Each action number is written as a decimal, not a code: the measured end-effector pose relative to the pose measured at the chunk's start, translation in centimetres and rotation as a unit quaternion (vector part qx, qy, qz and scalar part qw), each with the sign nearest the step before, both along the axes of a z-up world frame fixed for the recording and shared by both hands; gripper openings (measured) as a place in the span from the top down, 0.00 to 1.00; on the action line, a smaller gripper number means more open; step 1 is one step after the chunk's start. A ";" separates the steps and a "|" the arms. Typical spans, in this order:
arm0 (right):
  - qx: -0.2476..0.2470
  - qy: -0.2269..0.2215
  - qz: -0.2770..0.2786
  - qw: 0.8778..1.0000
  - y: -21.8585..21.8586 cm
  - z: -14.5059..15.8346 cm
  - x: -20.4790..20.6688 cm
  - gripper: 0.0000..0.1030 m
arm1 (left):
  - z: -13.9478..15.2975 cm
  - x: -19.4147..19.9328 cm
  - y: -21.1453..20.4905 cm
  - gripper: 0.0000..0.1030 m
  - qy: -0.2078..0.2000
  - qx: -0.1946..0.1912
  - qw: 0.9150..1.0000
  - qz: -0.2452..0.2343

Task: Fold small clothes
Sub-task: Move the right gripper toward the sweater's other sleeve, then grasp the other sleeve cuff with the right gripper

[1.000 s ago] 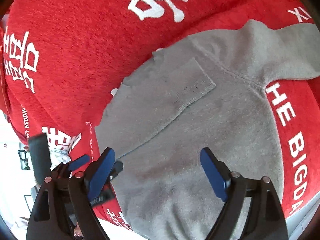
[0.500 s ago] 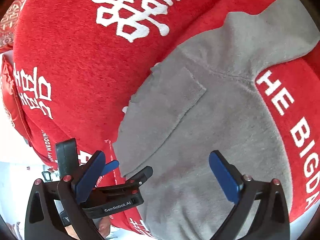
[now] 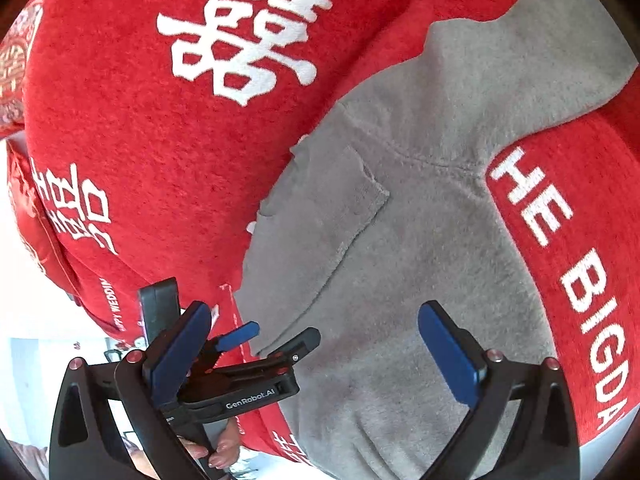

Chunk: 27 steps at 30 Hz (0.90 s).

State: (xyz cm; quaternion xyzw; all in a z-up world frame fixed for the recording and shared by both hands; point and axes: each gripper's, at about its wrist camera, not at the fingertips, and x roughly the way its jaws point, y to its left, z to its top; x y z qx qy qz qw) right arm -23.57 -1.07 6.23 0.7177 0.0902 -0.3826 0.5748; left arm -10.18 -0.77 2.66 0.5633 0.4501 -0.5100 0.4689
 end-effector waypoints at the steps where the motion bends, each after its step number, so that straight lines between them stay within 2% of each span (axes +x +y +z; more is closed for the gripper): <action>1: 0.000 -0.003 -0.006 1.000 -0.1 -0.1 -0.4 0.00 | 0.1 -0.2 -0.1 0.02 0.001 -0.001 1.000 0.003; 8: -0.002 -0.052 -0.038 0.998 -0.5 -1.1 -2.8 0.00 | 0.3 -0.8 -0.6 0.02 0.006 -0.005 1.000 0.015; 13: -0.006 -0.071 -0.060 0.996 -0.8 -2.1 -5.2 0.00 | -0.1 -1.1 -0.8 0.02 0.007 -0.005 1.000 0.026; 21: 0.009 -0.073 -0.130 0.989 -0.9 -5.0 -11.9 0.00 | 0.0 -1.8 -1.9 0.02 0.016 -0.017 0.999 0.037; 27: 0.011 -0.064 -0.198 0.978 0.3 -6.6 -17.6 0.00 | -0.1 -2.6 -2.4 0.02 0.029 -0.024 0.998 0.047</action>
